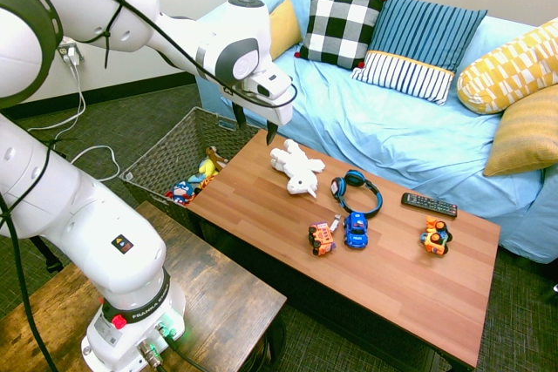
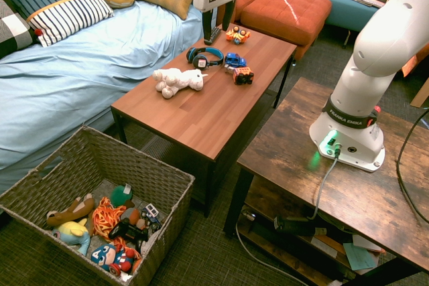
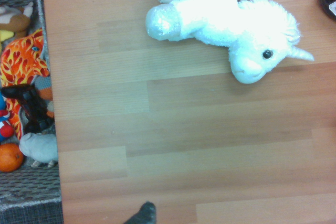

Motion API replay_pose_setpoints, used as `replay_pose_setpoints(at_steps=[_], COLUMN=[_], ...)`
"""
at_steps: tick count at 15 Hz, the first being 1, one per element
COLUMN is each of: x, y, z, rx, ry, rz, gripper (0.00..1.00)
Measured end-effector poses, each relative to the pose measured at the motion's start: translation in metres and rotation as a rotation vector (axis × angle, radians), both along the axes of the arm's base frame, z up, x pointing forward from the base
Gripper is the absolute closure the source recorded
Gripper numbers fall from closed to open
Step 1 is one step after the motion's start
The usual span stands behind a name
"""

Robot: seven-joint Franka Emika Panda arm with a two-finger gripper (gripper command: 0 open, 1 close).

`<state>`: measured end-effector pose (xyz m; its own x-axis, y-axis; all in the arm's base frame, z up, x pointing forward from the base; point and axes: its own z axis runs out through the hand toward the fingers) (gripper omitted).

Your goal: Put the stuffed toy in the basket

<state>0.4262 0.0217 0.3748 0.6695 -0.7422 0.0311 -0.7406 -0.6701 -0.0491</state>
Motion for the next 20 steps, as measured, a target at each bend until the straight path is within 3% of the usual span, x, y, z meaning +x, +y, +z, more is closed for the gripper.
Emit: replay_pose_setpoints(at_steps=[5, 11, 16, 20], x=[0.011, 0.063, 0.104, 0.105], y=[-0.016, -0.022, -0.028, -0.015], z=[-0.002, -0.046, -0.090, -0.100], rx=[-0.042, -0.145, -0.137, -0.138], ry=[-0.025, -0.072, -0.090, -0.094], rz=[0.025, 0.201, 0.286, 0.405], gripper=[0.00, 0.00, 0.00, 0.00])
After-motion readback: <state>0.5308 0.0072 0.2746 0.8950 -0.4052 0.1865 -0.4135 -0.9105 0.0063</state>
